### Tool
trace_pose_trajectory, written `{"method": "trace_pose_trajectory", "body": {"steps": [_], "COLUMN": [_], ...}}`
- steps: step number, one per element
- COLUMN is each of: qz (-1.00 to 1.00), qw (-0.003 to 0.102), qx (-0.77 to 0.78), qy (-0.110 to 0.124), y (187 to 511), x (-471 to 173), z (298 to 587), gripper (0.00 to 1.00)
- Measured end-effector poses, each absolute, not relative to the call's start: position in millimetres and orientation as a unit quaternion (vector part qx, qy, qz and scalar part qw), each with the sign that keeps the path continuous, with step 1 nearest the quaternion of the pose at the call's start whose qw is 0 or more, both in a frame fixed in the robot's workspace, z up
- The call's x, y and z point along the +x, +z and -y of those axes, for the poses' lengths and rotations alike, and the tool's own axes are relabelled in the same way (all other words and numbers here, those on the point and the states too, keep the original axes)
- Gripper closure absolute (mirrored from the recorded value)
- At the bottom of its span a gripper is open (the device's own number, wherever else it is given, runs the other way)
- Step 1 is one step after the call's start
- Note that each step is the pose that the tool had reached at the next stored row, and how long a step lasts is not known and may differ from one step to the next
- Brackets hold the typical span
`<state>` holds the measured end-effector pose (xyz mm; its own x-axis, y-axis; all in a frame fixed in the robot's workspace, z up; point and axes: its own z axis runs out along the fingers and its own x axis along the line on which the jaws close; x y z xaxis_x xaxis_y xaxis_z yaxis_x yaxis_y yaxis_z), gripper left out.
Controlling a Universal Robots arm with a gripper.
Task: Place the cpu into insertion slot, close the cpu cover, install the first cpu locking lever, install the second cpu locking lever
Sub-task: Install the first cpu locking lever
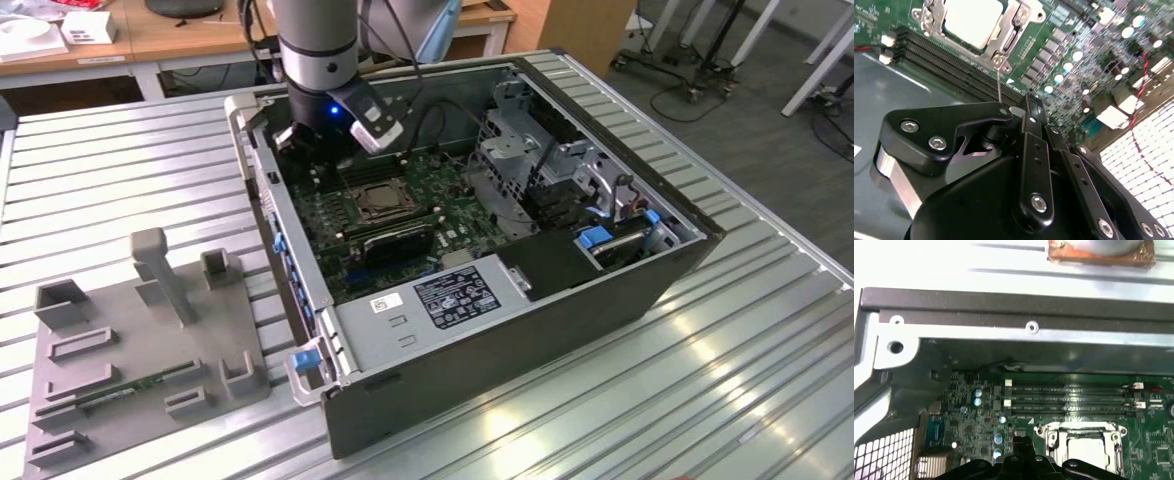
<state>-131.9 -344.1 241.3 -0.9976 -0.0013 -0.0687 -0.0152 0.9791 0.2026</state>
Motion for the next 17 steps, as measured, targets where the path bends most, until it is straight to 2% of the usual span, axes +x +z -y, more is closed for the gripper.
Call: {"method": "trace_pose_trajectory", "body": {"steps": [4,17], "qz": [-0.993,-0.992], "qw": [0.035,0.035], "qx": [-0.004,-0.004], "qy": [0.116,0.120], "y": [241.3,241.3], "x": [-131.9,-125.3], "z": [344.1,344.2], "gripper": [0.89,0.89]}}
